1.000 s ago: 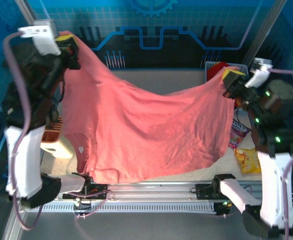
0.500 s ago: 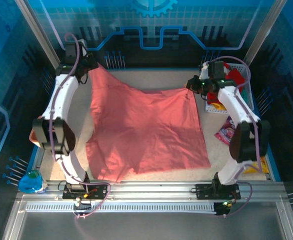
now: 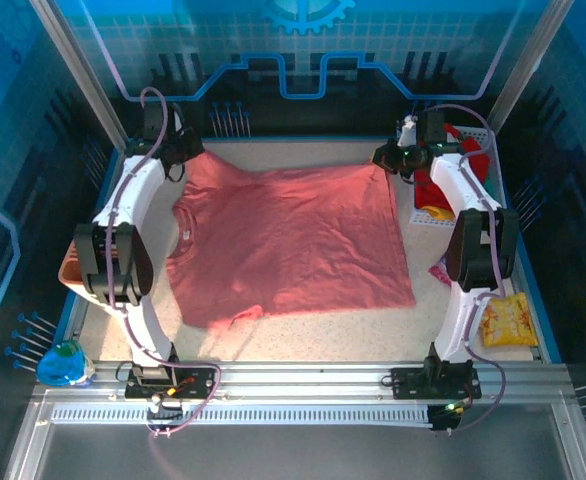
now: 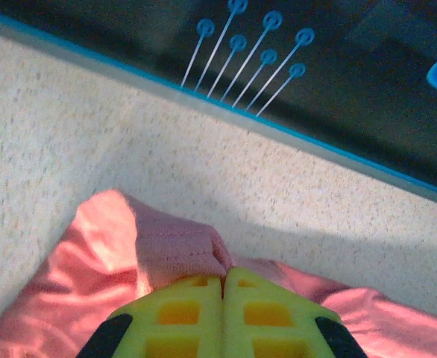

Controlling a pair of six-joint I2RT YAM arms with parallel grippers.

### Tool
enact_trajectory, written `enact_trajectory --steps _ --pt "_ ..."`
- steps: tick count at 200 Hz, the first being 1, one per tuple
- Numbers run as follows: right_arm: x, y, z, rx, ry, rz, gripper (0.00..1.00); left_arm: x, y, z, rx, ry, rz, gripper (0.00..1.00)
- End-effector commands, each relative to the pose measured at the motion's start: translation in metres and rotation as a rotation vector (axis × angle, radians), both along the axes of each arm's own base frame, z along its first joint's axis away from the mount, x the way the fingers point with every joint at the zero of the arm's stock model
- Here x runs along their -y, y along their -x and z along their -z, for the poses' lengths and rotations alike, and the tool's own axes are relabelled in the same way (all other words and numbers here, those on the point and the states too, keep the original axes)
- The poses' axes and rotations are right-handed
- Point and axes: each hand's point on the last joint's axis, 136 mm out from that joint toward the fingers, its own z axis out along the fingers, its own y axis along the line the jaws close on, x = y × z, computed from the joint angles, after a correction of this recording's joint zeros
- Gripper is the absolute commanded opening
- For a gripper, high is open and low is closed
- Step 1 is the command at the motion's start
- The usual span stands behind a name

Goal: Fold and stack the t-shirts

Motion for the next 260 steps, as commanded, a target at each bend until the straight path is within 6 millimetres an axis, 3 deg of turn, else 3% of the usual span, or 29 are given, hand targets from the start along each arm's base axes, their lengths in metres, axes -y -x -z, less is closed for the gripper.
enact_trajectory --steps 1,38,110,148,189,260 --pt "0.009 0.004 0.019 -0.045 -0.025 -0.011 0.00 -0.009 0.017 -0.005 0.024 0.023 -0.064 0.00" --pt "0.018 0.013 0.041 -0.116 -0.012 -0.009 0.01 -0.012 0.058 0.022 -0.066 0.063 -0.133 0.00" --pt "0.029 0.033 0.072 -0.234 0.067 0.006 0.02 -0.014 0.127 0.037 -0.198 0.066 -0.190 0.00" --pt "0.035 0.040 0.084 -0.286 0.116 0.015 0.02 -0.009 0.151 0.038 -0.232 0.105 -0.202 0.00" --pt "0.036 0.047 0.096 -0.327 0.173 0.014 0.04 -0.010 0.181 0.056 -0.284 0.105 -0.236 0.00" --pt "0.040 0.049 0.107 -0.368 0.252 0.008 0.09 -0.008 0.199 0.079 -0.344 0.121 -0.245 0.00"
